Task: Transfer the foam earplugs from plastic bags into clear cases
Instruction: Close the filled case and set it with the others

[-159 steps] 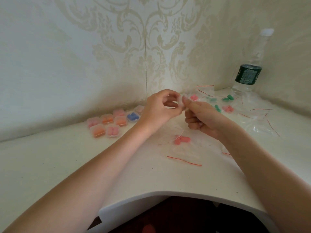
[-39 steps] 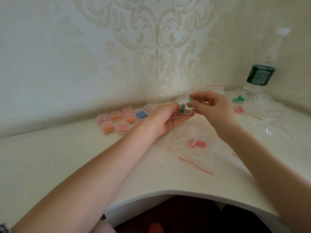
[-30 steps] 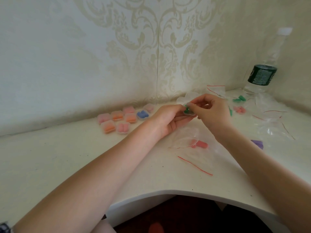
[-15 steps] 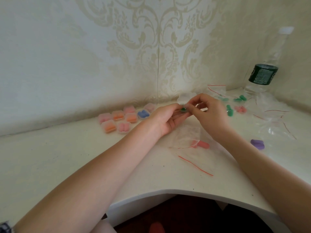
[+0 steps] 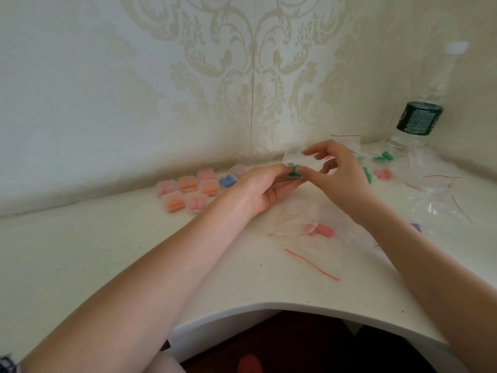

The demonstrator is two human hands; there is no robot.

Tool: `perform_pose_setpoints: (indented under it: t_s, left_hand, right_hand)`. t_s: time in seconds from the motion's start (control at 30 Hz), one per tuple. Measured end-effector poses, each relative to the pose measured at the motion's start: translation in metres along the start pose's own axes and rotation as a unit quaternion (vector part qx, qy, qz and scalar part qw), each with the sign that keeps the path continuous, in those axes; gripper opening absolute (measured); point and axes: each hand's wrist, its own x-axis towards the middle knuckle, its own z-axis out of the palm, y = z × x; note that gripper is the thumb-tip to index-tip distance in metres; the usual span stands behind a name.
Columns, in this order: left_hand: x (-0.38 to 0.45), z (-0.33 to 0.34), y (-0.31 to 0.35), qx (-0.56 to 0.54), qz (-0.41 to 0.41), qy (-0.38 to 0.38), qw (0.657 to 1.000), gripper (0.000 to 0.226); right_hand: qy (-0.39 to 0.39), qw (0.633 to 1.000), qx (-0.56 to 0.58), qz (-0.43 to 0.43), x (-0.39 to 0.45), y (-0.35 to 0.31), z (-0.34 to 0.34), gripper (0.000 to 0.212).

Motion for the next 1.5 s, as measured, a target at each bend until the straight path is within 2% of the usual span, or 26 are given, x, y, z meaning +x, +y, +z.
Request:
perform_pose_setpoints:
  t_s: [0.07, 0.13, 0.2, 0.33, 0.43, 0.5, 0.6, 0.67, 0.73, 0.8, 0.9, 1.0, 1.07, 1.1, 1.17, 1.2, 1.23, 1.3, 1.4, 1.5]
  left_hand:
    - [0.0, -0.001, 0.0, 0.004, -0.007, -0.006, 1.0, 0.008]
    - [-0.001, 0.0, 0.0, 0.027, -0.014, -0.013, 0.999, 0.013]
    - [-0.002, 0.0, 0.001, 0.053, -0.017, -0.018, 0.998, 0.014]
    - [-0.003, 0.0, 0.004, 0.045, -0.026, -0.039, 0.998, 0.011]
    - [-0.003, -0.002, 0.005, 0.044, -0.03, -0.058, 0.997, 0.013]
    - [-0.003, -0.003, 0.006, 0.031, -0.039, -0.066, 0.997, 0.015]
    - [-0.003, -0.002, 0.007, 0.021, -0.046, -0.063, 0.997, 0.021]
    - [0.001, 0.0, 0.005, 0.11, 0.031, -0.024, 0.993, 0.011]
    - [0.005, 0.0, 0.003, 0.269, 0.164, 0.005, 0.949, 0.022]
    - [0.003, -0.001, 0.002, 0.342, 0.243, -0.017, 0.907, 0.032]
    - [-0.001, -0.002, 0.0, 0.357, 0.26, -0.018, 0.897, 0.027]
    - [0.0, -0.005, 0.001, 0.37, 0.279, -0.008, 0.886, 0.019]
    - [0.003, -0.009, 0.009, 0.391, 0.319, 0.031, 0.863, 0.02]
    - [0.004, -0.013, 0.014, 0.412, 0.354, 0.071, 0.836, 0.021]
    - [0.006, -0.026, 0.022, 0.495, 0.421, 0.14, 0.747, 0.022]
    - [0.006, -0.032, 0.025, 0.543, 0.434, 0.154, 0.702, 0.022]
    - [0.007, -0.037, 0.026, 0.578, 0.432, 0.162, 0.673, 0.021]
    - [0.006, -0.044, 0.026, 0.603, 0.414, 0.168, 0.661, 0.022]
    - [0.007, -0.045, 0.026, 0.628, 0.41, 0.146, 0.645, 0.025]
    - [0.005, -0.043, 0.023, 0.672, 0.402, 0.141, 0.606, 0.028]
  right_hand:
    - [-0.031, 0.999, 0.01, 0.021, 0.003, 0.004, -0.005, 0.052]
    - [-0.096, 0.995, -0.007, 0.008, 0.003, 0.007, -0.007, 0.074]
    - [-0.119, 0.993, -0.017, -0.002, 0.002, 0.01, -0.005, 0.08]
    - [-0.076, 0.997, 0.021, -0.026, 0.002, 0.007, -0.002, 0.062]
    - [-0.063, 0.996, -0.014, -0.061, 0.0, 0.005, -0.001, 0.033]
    - [-0.059, 0.993, -0.047, -0.086, -0.001, 0.005, -0.001, 0.022]
    - [-0.049, 0.987, -0.105, -0.109, 0.001, 0.006, -0.002, 0.02]
    - [-0.031, 0.988, -0.116, -0.101, 0.001, 0.005, -0.002, 0.02]
    - [-0.017, 0.993, -0.087, -0.074, 0.001, 0.003, -0.003, 0.021]
    - [-0.011, 0.999, -0.03, -0.032, 0.001, -0.001, -0.005, 0.022]
    - [0.003, 0.998, 0.069, 0.01, -0.002, -0.007, -0.008, 0.005]
    - [-0.004, 0.994, 0.103, 0.043, -0.002, -0.01, -0.011, 0.02]
    - [-0.052, 0.994, 0.076, 0.055, 0.001, -0.012, -0.017, 0.012]
    - [-0.098, 0.992, 0.049, 0.054, 0.002, -0.013, -0.021, 0.015]
    - [-0.228, 0.973, -0.02, 0.04, 0.001, -0.016, -0.026, 0.027]
    - [-0.287, 0.956, -0.052, 0.032, -0.002, -0.016, -0.026, 0.032]
    - [-0.328, 0.94, -0.09, 0.024, -0.004, -0.015, -0.025, 0.034]
    - [-0.363, 0.918, -0.163, -0.004, -0.009, -0.012, -0.019, 0.035]
    - [-0.343, 0.924, -0.169, -0.02, -0.011, -0.011, -0.009, 0.023]
    - [-0.3, 0.947, -0.113, -0.002, -0.013, -0.012, -0.007, 0.015]
